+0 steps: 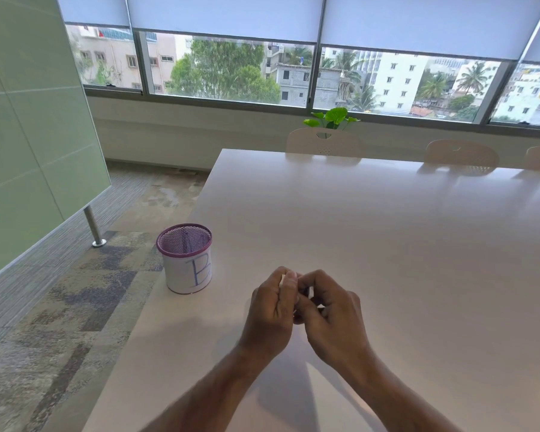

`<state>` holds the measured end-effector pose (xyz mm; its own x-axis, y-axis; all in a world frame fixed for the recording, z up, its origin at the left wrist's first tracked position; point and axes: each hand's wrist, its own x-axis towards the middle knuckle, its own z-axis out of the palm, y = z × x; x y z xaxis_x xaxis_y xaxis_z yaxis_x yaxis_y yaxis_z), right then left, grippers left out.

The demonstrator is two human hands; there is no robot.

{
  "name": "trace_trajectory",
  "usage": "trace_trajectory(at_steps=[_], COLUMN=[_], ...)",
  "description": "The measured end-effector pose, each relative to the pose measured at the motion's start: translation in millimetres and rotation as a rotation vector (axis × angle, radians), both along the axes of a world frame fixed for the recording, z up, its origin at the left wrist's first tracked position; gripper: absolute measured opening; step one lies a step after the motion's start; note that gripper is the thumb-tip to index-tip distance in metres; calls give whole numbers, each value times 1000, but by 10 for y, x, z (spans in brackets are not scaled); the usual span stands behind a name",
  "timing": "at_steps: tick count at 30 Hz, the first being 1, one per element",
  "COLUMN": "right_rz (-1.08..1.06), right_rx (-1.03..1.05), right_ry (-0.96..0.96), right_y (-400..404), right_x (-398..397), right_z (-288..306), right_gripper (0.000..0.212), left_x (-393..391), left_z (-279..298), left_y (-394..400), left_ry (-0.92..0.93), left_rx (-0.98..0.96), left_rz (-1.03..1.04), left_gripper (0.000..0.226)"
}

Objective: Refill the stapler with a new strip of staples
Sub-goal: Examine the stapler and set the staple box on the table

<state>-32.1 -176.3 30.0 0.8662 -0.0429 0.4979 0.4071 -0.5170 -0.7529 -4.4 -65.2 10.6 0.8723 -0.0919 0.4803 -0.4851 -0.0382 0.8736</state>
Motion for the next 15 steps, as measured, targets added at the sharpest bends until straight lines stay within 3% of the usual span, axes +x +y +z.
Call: trace_trajectory(at_steps=[15], right_rz=[2], right_rx=[18], right_ry=[-57], right_y=[20], right_x=[-3], right_z=[-8], right_gripper=[18], left_x=[-8], left_z=[13], left_y=[4], left_ry=[-23], left_rx=[-21], left_rz=[-2], left_gripper=[33])
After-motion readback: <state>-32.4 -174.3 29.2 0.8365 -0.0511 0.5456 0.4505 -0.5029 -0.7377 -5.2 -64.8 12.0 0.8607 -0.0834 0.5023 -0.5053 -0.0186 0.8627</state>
